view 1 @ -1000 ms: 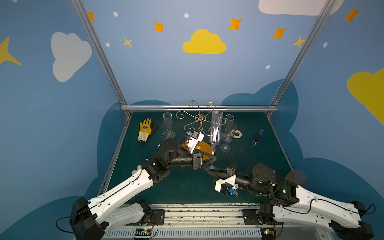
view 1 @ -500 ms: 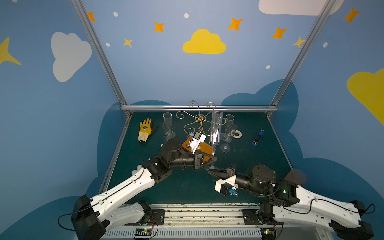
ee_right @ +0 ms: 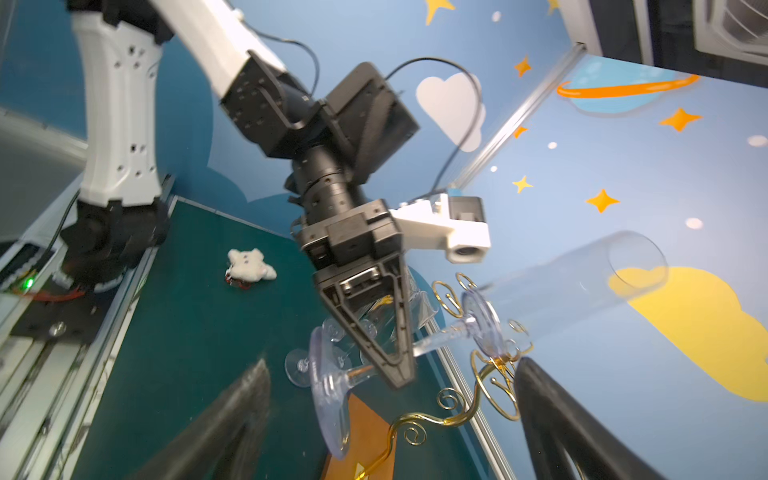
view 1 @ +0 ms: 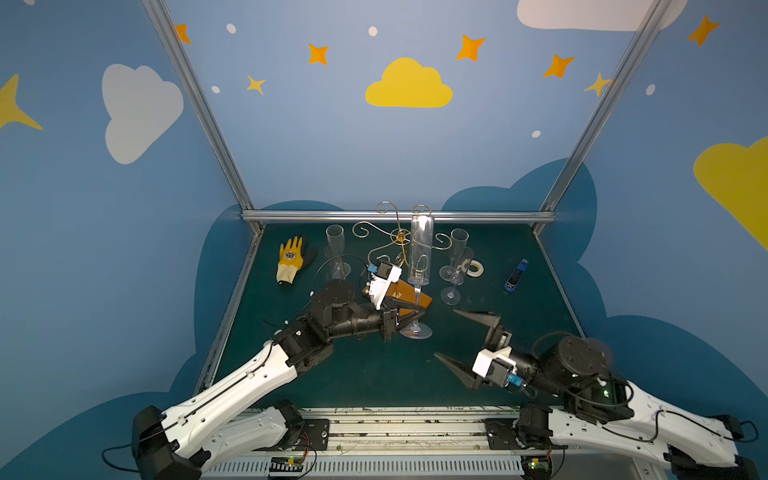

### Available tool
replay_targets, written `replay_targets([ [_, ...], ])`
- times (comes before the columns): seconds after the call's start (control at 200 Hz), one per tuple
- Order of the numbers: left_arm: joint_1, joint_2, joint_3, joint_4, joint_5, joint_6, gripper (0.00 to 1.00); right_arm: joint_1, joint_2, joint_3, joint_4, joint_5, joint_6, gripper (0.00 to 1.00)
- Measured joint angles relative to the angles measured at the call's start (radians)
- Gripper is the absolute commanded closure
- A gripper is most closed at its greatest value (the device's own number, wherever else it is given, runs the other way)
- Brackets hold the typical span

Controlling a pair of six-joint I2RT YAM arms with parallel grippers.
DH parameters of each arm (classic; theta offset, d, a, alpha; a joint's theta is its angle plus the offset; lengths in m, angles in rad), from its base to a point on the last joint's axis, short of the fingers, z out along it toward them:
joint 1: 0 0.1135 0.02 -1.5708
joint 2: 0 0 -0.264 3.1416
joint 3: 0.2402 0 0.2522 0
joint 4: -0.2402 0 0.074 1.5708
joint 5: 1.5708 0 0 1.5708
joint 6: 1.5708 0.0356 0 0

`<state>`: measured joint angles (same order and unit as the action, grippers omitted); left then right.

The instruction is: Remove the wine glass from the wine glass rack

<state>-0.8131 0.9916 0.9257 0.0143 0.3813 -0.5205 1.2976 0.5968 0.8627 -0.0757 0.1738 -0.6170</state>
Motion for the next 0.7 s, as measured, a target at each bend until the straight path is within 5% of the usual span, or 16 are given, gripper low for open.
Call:
replay_targets([
  [0.245,-0.042,-0.056,0.036,-0.068,-0.169,0.297,0.97,-0.011,0.140,0.300,-0.045,0.179,0.337,0.10],
  [0.471,-0.112,-0.056,0.023,-0.043,-0.283,0.486,0.97,-0.056,0.230,0.351,-0.046,0.137,0.580,0.12],
  [0.701,-0.158,-0.030,0.011,0.012,-0.354,0.571,0.97,-0.112,0.338,0.414,-0.100,0.068,0.698,0.15],
])
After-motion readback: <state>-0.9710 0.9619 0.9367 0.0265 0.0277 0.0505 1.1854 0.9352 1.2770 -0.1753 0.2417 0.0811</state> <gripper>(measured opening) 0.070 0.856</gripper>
